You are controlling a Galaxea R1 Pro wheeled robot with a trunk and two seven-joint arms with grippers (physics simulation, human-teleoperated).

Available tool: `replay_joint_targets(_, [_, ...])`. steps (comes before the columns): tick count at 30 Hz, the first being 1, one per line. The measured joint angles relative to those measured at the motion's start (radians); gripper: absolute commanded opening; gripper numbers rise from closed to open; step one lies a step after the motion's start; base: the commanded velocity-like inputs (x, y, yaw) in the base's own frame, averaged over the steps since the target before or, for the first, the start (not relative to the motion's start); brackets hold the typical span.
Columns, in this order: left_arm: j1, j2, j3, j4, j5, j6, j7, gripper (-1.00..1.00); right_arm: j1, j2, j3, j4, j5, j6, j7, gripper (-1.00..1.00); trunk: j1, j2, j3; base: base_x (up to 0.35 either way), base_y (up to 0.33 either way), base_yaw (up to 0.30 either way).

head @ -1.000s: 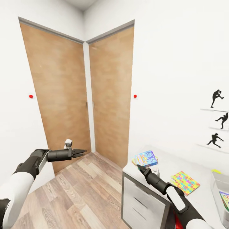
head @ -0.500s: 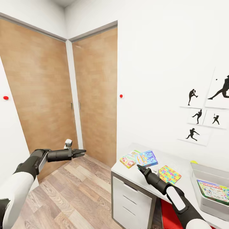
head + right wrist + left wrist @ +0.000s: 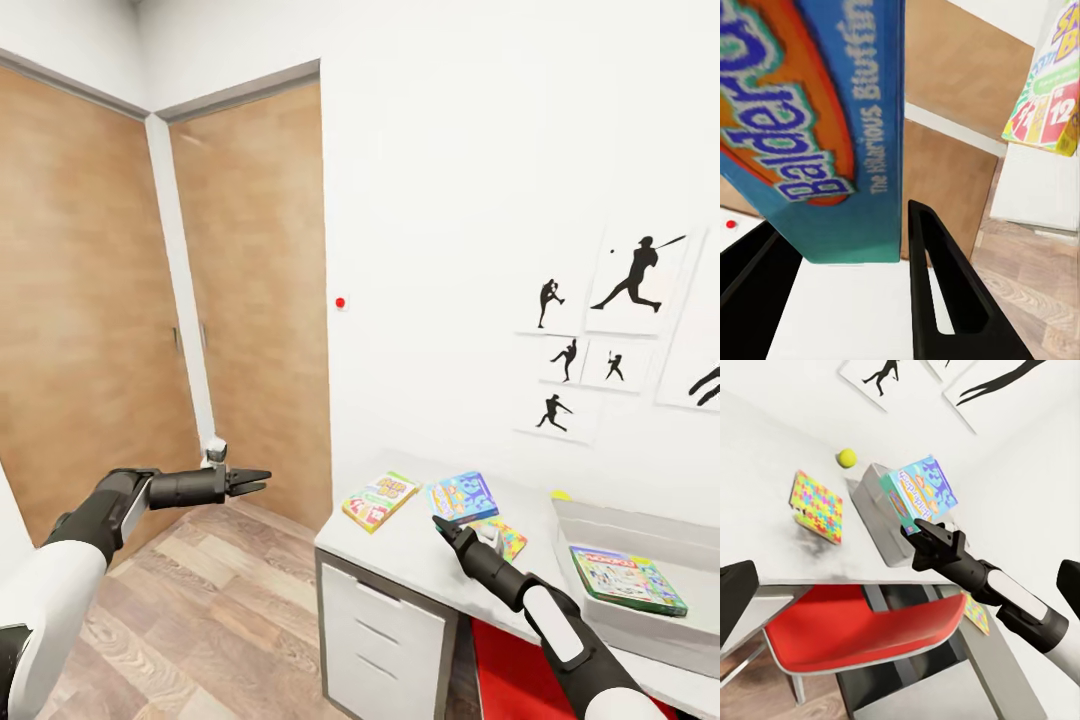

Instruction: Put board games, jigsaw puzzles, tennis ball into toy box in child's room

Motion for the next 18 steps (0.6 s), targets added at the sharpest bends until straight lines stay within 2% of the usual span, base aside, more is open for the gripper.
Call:
replay_joint_targets(3, [0.0, 0.0, 0.001, 0.0, 0.0, 0.0, 0.0, 1.0, 0.0, 0.0, 0.001, 0.0, -0.001, -0.003, 0.004, -1.0, 0.0, 0.0, 0.0, 0.194, 0.024, -0.037])
replay_joint_targets(11, [0.0, 0.0, 0.001, 0.0, 0.0, 0.0, 0.0, 1.0, 0.0, 0.0, 0.0, 0.0, -0.005, -0.006, 0.011, -1.0, 0.0, 0.0, 0.0, 0.049, 0.003, -0.004])
replay_joint_targets(18, [0.0, 0.0, 0.001, 0.0, 0.0, 0.0, 0.0, 1.0, 0.0, 0.0, 0.0, 0.0, -0.004, -0.007, 0.011, -1.0, 0.0, 0.0, 0.0, 0.222, 0.029, 0.0])
